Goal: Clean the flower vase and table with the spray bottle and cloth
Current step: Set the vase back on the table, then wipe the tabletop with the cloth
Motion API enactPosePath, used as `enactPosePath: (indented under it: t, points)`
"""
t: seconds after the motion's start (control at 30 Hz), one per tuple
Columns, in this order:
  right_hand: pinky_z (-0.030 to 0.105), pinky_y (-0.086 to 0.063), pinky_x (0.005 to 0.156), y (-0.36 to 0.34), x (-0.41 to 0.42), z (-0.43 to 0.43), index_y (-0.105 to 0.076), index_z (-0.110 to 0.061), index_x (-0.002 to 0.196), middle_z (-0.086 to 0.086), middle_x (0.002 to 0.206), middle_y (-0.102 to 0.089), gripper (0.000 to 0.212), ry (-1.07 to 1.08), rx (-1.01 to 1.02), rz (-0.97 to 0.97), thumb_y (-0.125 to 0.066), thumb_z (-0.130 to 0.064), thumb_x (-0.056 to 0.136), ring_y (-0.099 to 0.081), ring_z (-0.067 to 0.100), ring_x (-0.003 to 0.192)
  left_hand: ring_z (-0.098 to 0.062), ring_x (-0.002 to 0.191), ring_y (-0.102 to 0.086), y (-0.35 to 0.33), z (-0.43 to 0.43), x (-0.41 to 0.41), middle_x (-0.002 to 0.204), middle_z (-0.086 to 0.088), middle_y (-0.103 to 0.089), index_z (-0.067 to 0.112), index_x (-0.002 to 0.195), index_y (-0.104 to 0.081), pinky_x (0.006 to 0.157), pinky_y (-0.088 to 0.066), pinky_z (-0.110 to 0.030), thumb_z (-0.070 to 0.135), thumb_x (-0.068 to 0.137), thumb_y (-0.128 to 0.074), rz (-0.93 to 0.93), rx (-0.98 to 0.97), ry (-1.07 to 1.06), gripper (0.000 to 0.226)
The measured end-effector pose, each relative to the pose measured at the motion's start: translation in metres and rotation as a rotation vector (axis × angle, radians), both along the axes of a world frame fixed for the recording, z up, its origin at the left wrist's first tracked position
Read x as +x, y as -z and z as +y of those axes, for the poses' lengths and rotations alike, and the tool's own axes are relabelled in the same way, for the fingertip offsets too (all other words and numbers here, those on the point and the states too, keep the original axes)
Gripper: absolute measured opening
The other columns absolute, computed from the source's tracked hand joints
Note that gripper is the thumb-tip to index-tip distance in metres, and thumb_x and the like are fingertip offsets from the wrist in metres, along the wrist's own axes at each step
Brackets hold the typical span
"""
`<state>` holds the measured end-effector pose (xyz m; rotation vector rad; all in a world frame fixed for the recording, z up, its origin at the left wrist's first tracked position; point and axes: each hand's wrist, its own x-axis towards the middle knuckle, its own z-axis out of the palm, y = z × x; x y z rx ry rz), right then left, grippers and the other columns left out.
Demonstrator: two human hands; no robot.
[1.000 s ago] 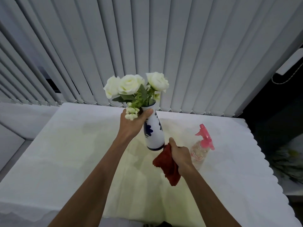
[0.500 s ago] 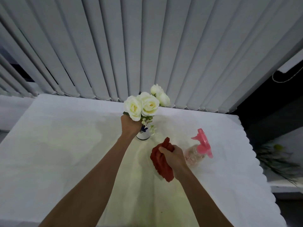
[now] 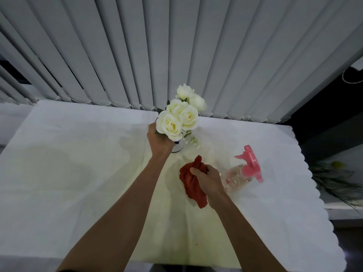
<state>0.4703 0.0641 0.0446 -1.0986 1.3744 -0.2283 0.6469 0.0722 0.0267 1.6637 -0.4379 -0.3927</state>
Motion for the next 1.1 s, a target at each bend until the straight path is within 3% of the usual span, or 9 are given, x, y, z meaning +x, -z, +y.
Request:
enactPosePath:
  t: [0.07, 0.17, 0.3, 0.37, 0.5, 0.63, 0.7, 0.9, 1.1]
  points:
    - [0.017, -0.049, 0.036, 0.0, 0.0, 0.001, -0.065, 0.0, 0.116, 0.005, 0.078, -0.07, 0.022, -0.01, -0.002, -0.015, -0.068, -0.012, 0.097, -0.065, 0.005, 0.042, 0.007, 0.07, -0.062, 0.0, 0.005, -0.003, 0.076, 0.014, -0.059, 0.025, 0.077, -0.056, 0.063, -0.045, -0.008, 0.031, 0.061, -0.073, -0.086, -0.048, 0.042, 0.024]
    - [0.018, -0.051, 0.039, -0.004, 0.003, 0.0, -0.065, -0.001, 0.115, 0.008, 0.082, -0.071, 0.021, 0.006, 0.033, -0.088, -0.068, -0.012, 0.097, -0.069, 0.005, 0.044, 0.012, 0.071, -0.062, 0.002, 0.011, -0.002, 0.076, 0.009, -0.064, 0.01, 0.082, -0.06, 0.063, -0.042, -0.003, 0.034, 0.061, -0.074, -0.133, -0.003, 0.071, 0.035]
    - [0.039, -0.062, 0.087, 0.004, 0.01, -0.001, -0.065, -0.005, 0.121, 0.012, 0.109, -0.076, 0.032, 0.106, 0.085, -0.201, -0.073, -0.019, 0.093, -0.075, 0.025, 0.1, 0.0, 0.089, -0.061, 0.018, 0.034, -0.008, 0.101, 0.008, -0.069, 0.01, 0.113, -0.067, 0.083, -0.047, -0.017, 0.028, 0.072, -0.085, -0.114, 0.225, 0.069, 0.048]
    - [0.041, -0.059, 0.094, 0.017, 0.01, 0.0, -0.06, -0.007, 0.123, 0.01, 0.112, -0.074, 0.033, 0.104, 0.09, -0.201, -0.07, -0.021, 0.095, -0.072, 0.027, 0.108, -0.011, 0.108, -0.063, 0.038, 0.057, -0.016, 0.114, 0.007, -0.07, 0.014, 0.121, -0.066, 0.097, -0.049, -0.03, 0.027, 0.079, -0.081, -0.092, 0.315, 0.054, 0.046]
    - [0.04, -0.05, 0.101, 0.05, 0.0, 0.011, -0.049, -0.01, 0.139, 0.013, 0.134, -0.063, 0.048, -0.402, -0.484, 0.371, -0.061, -0.023, 0.094, -0.059, 0.031, 0.127, -0.022, 0.126, -0.058, 0.083, 0.111, -0.037, 0.128, -0.003, -0.068, 0.013, 0.125, -0.066, 0.103, -0.038, -0.021, 0.017, 0.09, -0.069, -0.136, 0.486, 0.139, 0.035]
    - [0.05, -0.018, 0.129, 0.086, -0.006, 0.026, -0.04, -0.028, 0.156, 0.011, 0.172, -0.018, 0.061, -0.774, -0.76, 0.395, -0.054, -0.044, 0.099, -0.014, 0.032, 0.16, -0.034, 0.149, -0.032, 0.121, 0.16, -0.056, 0.151, -0.016, -0.05, 0.006, 0.136, -0.057, 0.122, -0.022, -0.048, 0.015, 0.097, -0.057, -0.432, 0.66, 0.218, 0.04]
    - [0.051, -0.009, 0.13, 0.108, -0.007, 0.02, -0.039, -0.031, 0.158, 0.011, 0.175, -0.009, 0.06, -0.895, -0.858, 0.443, -0.048, -0.049, 0.101, -0.007, 0.033, 0.161, -0.034, 0.154, -0.02, 0.133, 0.177, -0.063, 0.16, -0.018, -0.036, 0.006, 0.145, -0.047, 0.122, -0.012, -0.057, 0.028, 0.101, -0.044, -0.524, 0.775, 0.184, 0.049]
    - [0.056, -0.027, 0.124, 0.146, 0.023, 0.057, -0.056, -0.02, 0.149, 0.017, 0.165, -0.04, 0.049, -0.737, -1.107, 0.444, -0.046, -0.032, 0.103, -0.036, 0.037, 0.153, -0.024, 0.157, 0.0, 0.147, 0.202, -0.073, 0.17, -0.006, -0.009, 0.016, 0.16, -0.016, 0.125, -0.002, -0.055, 0.042, 0.105, -0.017, -0.632, 0.984, 0.167, 0.061]
    - [0.049, -0.031, 0.125, 0.154, -0.032, 0.084, -0.058, -0.02, 0.148, 0.008, 0.163, -0.044, 0.046, -1.207, -1.33, 0.093, -0.056, -0.019, 0.102, -0.038, 0.027, 0.154, -0.025, 0.157, -0.009, 0.154, 0.208, -0.076, 0.168, -0.009, -0.016, 0.008, 0.158, -0.023, 0.125, -0.01, -0.055, 0.032, 0.106, -0.022, -0.633, 0.952, 0.169, 0.057]
